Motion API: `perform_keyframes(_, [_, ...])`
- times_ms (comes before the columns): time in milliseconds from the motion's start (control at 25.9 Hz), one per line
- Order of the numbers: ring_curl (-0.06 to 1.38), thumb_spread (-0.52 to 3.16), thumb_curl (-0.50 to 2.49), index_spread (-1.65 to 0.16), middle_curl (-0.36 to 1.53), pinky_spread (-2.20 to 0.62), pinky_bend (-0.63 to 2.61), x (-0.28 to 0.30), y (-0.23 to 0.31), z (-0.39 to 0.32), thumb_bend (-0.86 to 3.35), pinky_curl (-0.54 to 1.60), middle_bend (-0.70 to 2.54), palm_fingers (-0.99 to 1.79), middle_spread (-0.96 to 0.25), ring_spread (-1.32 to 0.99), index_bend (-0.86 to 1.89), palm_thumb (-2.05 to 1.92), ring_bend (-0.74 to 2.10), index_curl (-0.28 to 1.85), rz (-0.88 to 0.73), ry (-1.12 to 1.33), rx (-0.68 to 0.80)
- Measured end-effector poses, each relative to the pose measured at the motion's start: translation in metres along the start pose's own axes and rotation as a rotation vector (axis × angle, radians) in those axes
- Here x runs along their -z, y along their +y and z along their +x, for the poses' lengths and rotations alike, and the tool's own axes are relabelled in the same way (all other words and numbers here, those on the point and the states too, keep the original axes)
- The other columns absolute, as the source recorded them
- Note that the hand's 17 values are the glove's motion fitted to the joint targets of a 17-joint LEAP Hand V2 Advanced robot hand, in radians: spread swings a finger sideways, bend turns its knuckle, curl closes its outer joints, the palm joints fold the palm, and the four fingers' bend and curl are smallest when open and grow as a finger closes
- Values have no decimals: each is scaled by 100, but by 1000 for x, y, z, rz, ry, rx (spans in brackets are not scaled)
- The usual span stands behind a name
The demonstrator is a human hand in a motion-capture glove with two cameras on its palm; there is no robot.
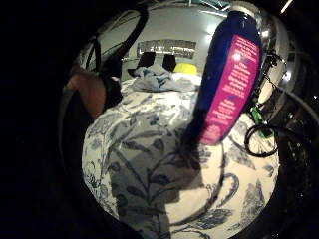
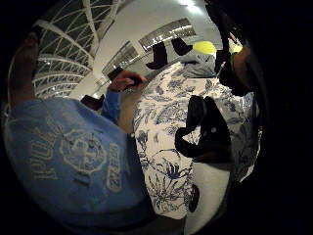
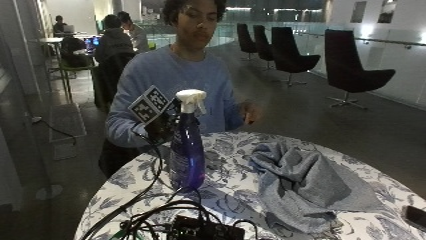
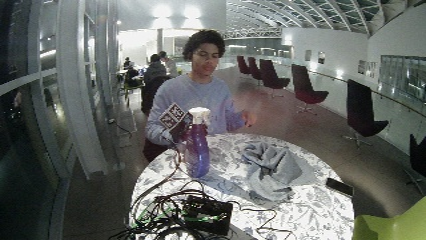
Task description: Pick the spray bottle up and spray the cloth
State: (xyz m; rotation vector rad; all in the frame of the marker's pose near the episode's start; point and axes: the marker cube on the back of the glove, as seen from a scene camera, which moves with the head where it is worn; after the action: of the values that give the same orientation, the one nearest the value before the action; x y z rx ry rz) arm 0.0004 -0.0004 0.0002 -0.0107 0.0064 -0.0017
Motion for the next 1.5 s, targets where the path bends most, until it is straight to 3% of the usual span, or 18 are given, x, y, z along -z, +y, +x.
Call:
perform_keyframes(617, [29, 81, 28, -25, 28, 6, 19, 5, 2, 13, 33, 22, 46, 108, -7, -8, 15, 74, 54, 26, -38, 2, -76])
perform_keyframes(810, [30, 89, 31, -28, 30, 7, 20, 27, 4, 33, 27, 24, 42, 102, -8, -8, 13, 72, 51, 27, -1, -156, -250])
perform_keyframes(1041, [29, 99, 30, -32, 30, 12, 30, 57, 11, 70, 18, 30, 31, 76, -6, -5, 12, 66, 36, 28, 129, -535, -559])
perform_keyframes(1234, [27, 102, 29, -35, 31, 16, 34, 57, 19, 107, 11, 32, 28, 63, -4, -2, 9, 62, 30, 26, 182, -667, -567])
perform_keyframes(1503, [27, 104, 29, -37, 32, 19, 38, 51, 22, 110, 5, 33, 27, 57, -2, 1, 7, 61, 31, 23, 27, -661, -779])
